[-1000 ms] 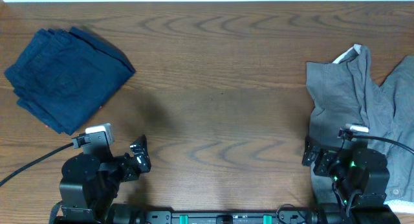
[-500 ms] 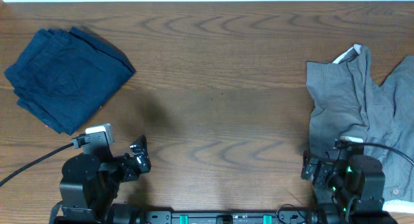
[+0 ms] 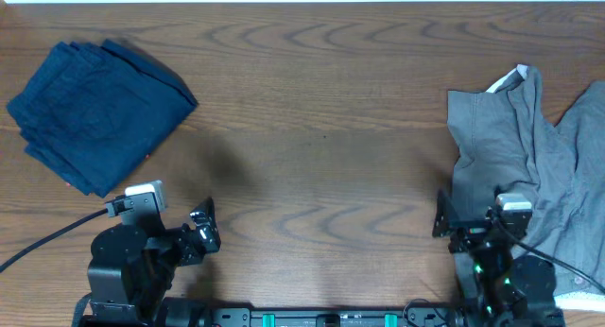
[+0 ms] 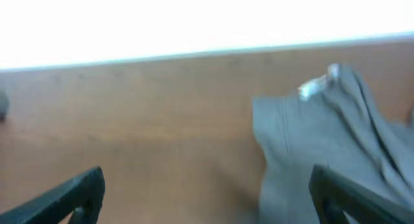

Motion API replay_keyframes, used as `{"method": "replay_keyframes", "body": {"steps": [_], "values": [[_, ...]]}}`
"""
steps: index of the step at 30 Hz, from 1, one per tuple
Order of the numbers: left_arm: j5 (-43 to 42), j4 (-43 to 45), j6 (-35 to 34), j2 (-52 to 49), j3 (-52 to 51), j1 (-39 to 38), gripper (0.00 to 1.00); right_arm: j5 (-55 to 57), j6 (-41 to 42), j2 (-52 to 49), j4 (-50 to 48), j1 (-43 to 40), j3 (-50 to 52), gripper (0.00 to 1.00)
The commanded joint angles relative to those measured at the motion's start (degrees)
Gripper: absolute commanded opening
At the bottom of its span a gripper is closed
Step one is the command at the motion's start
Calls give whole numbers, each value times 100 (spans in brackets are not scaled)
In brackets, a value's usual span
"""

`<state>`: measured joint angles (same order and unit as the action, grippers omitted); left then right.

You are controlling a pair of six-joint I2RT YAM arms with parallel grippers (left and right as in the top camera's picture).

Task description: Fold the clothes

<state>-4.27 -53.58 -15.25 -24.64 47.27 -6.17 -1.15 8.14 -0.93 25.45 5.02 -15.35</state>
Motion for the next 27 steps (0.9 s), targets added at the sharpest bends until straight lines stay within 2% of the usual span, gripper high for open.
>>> {"method": "replay_keyframes", "body": {"steps": [1,6,27], "values": [[48,9,-72,9,-33,-24,98,-85,-232,63,-809,46,560,99],[48,9,-72,9,-33,-24,98,-452,-852,63,-2243,48,1427,99],[48,7,-72,9,-33,-24,98,-509,-1038,63,-2179,59,1506,99]]}}
